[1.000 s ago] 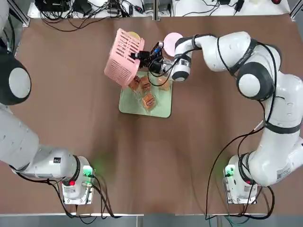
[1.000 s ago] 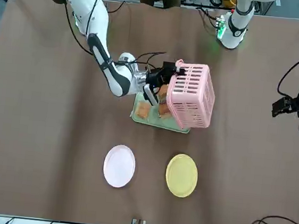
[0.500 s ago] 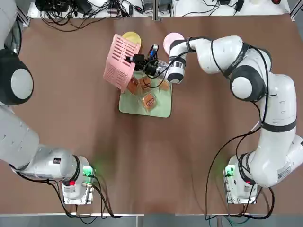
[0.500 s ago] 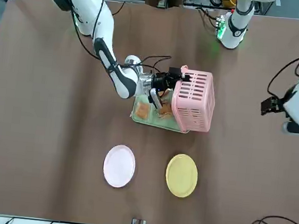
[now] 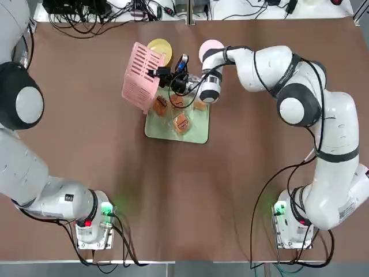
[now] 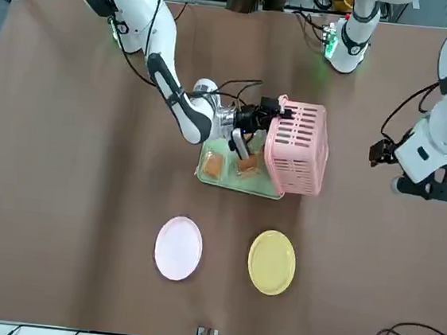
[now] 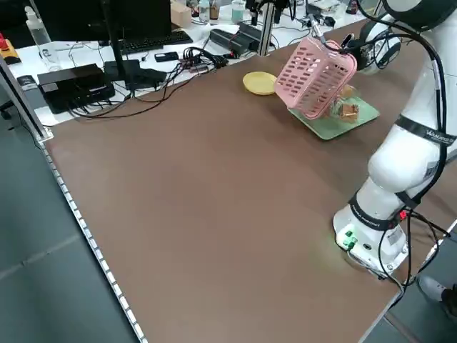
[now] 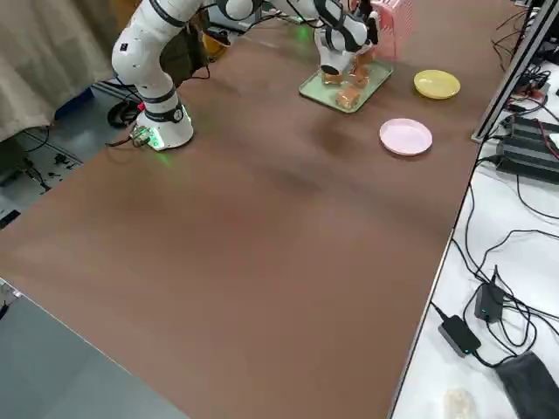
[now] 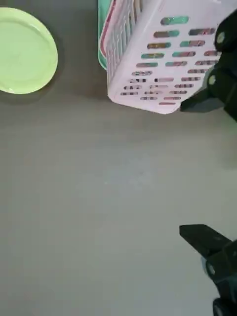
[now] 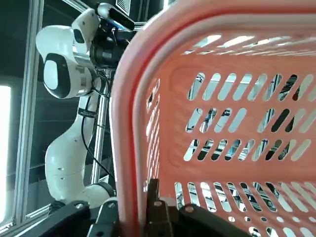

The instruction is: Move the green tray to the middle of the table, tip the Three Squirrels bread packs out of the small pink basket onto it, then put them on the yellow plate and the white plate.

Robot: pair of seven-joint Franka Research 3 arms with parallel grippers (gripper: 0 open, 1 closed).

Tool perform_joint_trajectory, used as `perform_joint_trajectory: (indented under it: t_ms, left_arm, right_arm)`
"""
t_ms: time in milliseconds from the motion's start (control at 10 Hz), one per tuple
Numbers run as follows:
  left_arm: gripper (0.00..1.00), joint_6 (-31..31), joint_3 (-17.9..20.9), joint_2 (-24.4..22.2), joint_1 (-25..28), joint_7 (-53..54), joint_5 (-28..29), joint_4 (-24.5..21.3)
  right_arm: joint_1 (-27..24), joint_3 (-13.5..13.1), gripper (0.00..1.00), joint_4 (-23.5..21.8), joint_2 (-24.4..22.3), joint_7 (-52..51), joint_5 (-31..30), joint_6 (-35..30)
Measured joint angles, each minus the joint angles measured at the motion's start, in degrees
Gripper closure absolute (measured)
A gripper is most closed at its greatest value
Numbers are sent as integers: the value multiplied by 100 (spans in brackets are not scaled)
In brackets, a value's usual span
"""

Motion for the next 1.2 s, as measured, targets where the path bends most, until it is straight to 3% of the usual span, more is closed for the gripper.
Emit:
perform_joint_trajectory:
  t_ms: [1200]
  left_arm:
    - [0,-54,-49,226,-15,-72,-79,-47]
  right_arm:
    - [260,56,93,432,133,29,261,453]
